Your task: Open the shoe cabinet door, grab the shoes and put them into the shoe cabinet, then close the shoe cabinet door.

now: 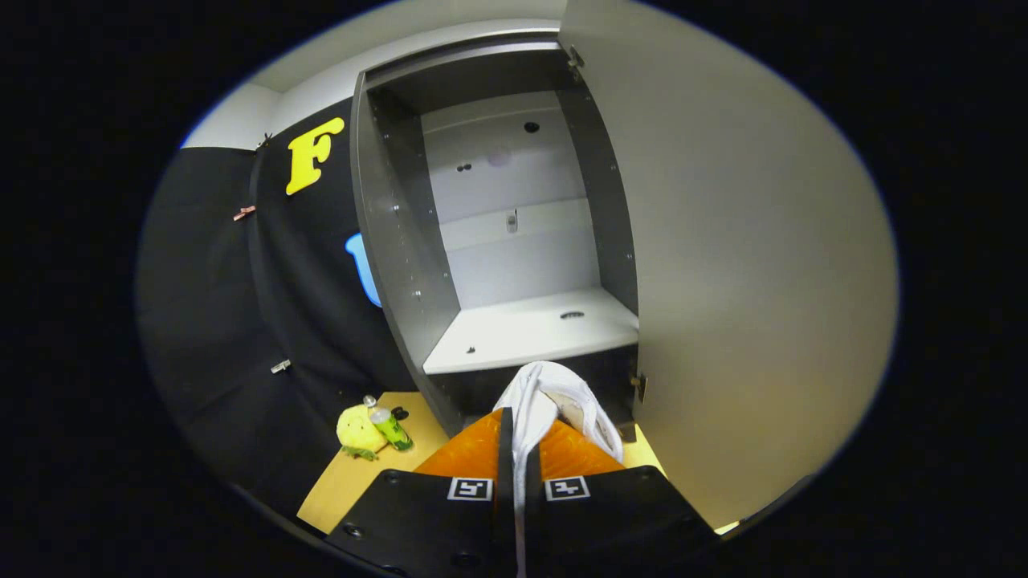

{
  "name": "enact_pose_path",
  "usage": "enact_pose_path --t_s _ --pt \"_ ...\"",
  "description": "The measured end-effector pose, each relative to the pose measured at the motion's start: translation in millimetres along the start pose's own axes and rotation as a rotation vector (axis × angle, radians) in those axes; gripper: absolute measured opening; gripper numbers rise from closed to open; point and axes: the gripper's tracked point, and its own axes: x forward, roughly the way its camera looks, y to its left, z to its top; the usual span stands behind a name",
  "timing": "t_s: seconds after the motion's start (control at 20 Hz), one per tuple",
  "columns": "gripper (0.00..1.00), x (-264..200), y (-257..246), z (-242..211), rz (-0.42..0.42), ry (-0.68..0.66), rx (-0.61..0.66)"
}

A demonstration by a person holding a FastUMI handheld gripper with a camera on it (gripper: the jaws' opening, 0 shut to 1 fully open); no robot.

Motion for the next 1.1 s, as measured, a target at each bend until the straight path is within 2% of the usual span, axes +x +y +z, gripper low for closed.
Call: enact_pose_path --t_s 0.2,0.4,0.7,1.1 --pt "0.09 33 12 58 0.012 -0.075 -0.020" --pt "0.09 90 11 92 0.011 -0.092 -0.040" --pt "0.09 182 1 90 -0.021 -0.046 -0.034" --pt "0.09 286 1 55 -0.045 0.007 -0.123"
